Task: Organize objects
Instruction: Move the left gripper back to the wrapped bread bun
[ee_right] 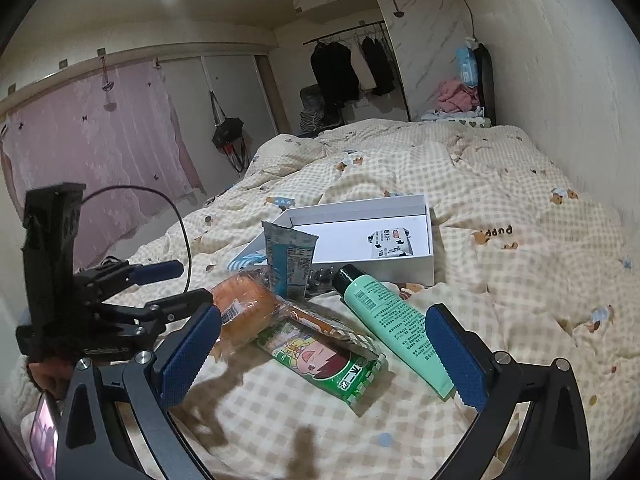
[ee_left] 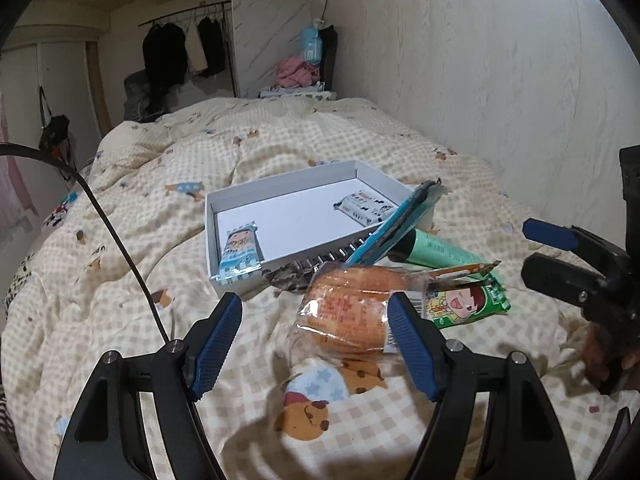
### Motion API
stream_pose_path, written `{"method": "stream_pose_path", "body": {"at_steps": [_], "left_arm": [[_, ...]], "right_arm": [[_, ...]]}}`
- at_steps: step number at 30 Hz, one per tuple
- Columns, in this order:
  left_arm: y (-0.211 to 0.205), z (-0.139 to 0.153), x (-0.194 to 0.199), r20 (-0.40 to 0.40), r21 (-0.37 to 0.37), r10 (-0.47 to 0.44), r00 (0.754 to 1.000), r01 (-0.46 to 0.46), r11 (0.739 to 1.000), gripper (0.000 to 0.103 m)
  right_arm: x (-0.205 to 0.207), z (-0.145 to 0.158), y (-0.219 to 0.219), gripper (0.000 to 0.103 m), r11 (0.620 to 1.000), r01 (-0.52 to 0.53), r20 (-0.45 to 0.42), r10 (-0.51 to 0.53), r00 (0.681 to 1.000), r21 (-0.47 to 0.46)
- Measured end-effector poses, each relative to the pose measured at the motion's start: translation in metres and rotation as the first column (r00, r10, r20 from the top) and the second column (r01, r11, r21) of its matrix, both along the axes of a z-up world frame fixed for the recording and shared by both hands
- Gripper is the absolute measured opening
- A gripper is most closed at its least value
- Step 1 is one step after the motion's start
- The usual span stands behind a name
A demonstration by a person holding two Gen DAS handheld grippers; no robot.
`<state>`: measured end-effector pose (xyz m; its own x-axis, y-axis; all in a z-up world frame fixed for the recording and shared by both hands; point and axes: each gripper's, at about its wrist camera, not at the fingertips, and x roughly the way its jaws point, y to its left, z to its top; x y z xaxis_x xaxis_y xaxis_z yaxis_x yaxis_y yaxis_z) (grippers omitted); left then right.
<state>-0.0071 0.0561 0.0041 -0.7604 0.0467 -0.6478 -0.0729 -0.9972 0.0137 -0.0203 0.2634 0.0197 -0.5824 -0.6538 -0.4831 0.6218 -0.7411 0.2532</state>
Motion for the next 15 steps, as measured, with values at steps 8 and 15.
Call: {"method": "stream_pose_path", "body": {"at_steps": [8, 15], "left_arm": [[-0.002, -0.003, -0.002, 0.020, 0.019, -0.013, 1.000, 0.013, 1.000, 0.079], [-0.003, -0.013, -0.010, 0.090, 0.081, -0.073, 0.993, 0.066, 0.995, 0.078]], "right_arm": [[-0.002, -0.003, 0.000, 0.103, 1.000, -0.002, 0.025, 0.002, 1.000, -0.004], [0.000, -0.002, -0.001, 0.103, 1.000, -0.003, 0.028, 0.003, 1.000, 0.001]]}}
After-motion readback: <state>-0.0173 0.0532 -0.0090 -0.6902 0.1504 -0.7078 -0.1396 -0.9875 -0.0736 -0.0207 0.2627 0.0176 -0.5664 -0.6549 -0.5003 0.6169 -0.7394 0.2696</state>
